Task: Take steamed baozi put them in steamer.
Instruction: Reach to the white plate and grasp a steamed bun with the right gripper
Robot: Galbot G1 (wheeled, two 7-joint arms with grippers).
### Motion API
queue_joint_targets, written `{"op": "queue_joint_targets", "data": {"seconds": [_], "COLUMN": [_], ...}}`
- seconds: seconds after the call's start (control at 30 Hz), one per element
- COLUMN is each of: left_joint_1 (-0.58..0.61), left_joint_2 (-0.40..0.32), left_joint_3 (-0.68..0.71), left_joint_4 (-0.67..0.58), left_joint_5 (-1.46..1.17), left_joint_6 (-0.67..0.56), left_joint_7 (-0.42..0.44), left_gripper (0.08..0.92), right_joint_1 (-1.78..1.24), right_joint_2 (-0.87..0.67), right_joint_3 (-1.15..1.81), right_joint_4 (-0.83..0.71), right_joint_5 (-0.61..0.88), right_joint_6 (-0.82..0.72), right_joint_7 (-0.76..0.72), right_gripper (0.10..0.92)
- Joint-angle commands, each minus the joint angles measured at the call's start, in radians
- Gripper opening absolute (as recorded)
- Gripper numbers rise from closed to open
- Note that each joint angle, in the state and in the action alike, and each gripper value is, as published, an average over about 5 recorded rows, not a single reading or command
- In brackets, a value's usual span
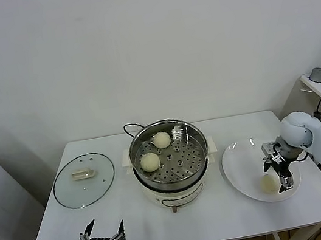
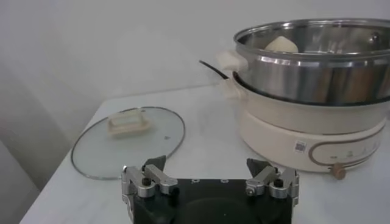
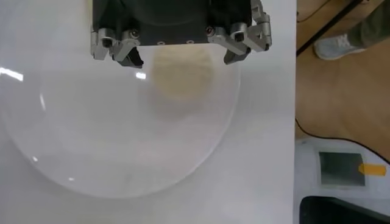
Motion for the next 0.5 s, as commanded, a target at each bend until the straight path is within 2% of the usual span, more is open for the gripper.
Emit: {"op": "queue_joint_targets", "data": {"seconds": [0.03, 0.5], "left_joint_1": [0.000, -0.007], "left_joint_2": [-0.038, -0.037], "left_joint_3": [0.000, -0.001], "left_joint_4": [0.001, 0.010], "left_joint_5": [0.005, 0.003], "left_joint_6": [-0.001, 0.000], "left_joint_7": [0.000, 0.000], "left_gripper": [0.823, 0.823], "right_joint_1": [-0.049, -0.053], "right_joint_2": [0.033, 0.043], "right_joint_3": [0.039, 0.040], "right_joint_4": [-0.025, -0.038], "right_joint_5": [-0.035, -0.047], "right_joint_6": [0.011, 0.006], "right_joint_7": [0.019, 0.026], "right_gripper": [0.823, 0.823]}}
